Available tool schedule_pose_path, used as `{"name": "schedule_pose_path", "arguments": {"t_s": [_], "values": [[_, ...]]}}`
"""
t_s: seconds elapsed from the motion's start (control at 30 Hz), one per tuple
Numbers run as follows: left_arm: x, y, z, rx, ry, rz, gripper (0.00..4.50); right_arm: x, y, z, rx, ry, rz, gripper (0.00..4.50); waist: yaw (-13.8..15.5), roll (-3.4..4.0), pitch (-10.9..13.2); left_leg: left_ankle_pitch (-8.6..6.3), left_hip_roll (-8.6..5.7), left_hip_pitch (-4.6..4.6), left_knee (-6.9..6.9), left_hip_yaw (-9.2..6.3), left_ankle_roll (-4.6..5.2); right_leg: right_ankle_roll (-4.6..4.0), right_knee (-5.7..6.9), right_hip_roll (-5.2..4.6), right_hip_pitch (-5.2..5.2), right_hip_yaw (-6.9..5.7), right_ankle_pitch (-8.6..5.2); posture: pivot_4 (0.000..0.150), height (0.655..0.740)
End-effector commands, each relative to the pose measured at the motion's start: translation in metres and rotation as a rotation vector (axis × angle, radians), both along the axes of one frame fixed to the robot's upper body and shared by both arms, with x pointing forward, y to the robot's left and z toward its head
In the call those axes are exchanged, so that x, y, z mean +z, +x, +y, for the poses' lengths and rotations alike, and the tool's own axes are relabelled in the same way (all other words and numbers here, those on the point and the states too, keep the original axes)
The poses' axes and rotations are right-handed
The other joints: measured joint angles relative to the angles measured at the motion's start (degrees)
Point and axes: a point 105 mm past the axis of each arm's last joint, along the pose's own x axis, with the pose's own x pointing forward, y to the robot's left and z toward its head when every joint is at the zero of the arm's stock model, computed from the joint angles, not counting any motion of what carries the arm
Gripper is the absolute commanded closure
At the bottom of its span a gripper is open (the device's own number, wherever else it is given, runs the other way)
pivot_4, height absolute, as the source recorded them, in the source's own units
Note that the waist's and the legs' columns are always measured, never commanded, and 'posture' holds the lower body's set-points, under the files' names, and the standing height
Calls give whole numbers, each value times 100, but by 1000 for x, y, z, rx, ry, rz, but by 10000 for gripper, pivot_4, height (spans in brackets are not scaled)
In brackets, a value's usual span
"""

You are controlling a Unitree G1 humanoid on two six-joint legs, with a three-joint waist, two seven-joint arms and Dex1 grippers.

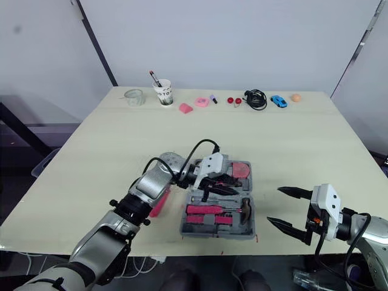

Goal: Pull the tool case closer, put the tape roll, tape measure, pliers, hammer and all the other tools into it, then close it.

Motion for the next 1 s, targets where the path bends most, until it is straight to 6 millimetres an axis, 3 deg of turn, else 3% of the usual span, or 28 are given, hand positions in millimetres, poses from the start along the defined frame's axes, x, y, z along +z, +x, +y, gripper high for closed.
{"name": "schedule_pose_path", "arguments": {"t_s": [0.03,0.27,0.73,0.83,1.0], "values": [[2,1,21,18,-67,3,44532,11,1,5,28,7,-46,0,-3,1,0,0,0,0,0,2,0,0,0,0,0,2,0,1500,7400],[-31,-10,53,13,20,61,44532,12,5,6,39,7,-47,0,15,2,-1,0,1,1,0,0,0,0,1,1,0,-1,0,1500,7400],[-92,-25,60,37,134,144,44532,11,8,6,48,-1,-49,0,1,11,-9,0,1,2,3,2,0,0,1,0,1,1,0,1500,7400],[-95,-19,60,117,97,169,44532,10,7,7,49,-4,-47,0,10,20,-18,0,1,4,3,2,0,0,1,0,4,1,1,1500,7400],[-76,-21,57,92,-5,173,44532,8,6,8,49,4,-40,0,-5,22,-20,0,1,6,8,0,0,1,3,-1,7,-1,1,1500,7400]]}}
